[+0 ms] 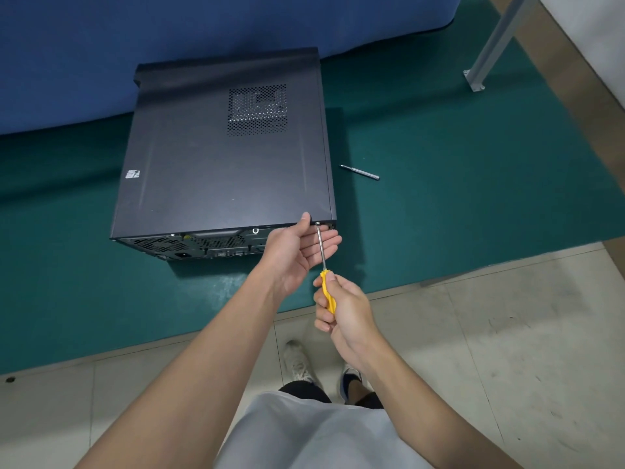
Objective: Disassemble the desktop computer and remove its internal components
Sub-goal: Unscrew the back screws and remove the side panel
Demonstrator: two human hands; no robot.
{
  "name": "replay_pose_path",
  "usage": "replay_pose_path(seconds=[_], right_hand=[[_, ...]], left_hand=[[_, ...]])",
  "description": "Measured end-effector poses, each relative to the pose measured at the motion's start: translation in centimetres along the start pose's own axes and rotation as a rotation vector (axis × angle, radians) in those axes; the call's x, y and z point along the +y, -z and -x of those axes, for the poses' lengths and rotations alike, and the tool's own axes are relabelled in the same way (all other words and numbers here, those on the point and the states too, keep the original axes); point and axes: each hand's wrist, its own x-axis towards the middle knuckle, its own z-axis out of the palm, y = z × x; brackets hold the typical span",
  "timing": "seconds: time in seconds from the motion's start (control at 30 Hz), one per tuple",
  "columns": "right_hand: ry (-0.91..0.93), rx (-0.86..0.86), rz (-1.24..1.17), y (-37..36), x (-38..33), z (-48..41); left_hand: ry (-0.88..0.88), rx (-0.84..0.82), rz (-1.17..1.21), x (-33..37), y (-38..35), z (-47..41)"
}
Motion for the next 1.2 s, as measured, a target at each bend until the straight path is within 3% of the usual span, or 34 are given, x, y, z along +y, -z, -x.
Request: replay_pose_path(seconds=[0.33, 0.67, 0.73, 0.97, 1.1, 1.2], right_hand=[[-0.019, -0.053, -0.103, 0.3, 0.3, -0.4], [-0.113, -0.256, -0.472, 0.7, 0.6, -1.1], [-0.079, -0.227, -0.394, 0.7, 0.4, -1.1], [0.152, 0.122, 0.159, -1.8, 0.8, -0.5], [0.317, 0.347, 0.747, -2.9, 1.0, -0.3], [0.328, 0.4, 0.734, -3.7, 1.1, -0.2]], left_hand=[[0.007, 0.006, -0.014, 0.1, -0.2, 0.0], [-0.002, 0.012, -0.039, 0.3, -0.3, 0.0], [0.003, 0.011, -0.031, 0.3, -0.3, 0.0], [0.009, 0.006, -0.015, 0.3, -0.4, -0.1], [0.025, 0.008, -0.013, 0.4, -0.4, -0.1], [0.027, 0.008, -0.015, 0.4, -0.4, 0.2]])
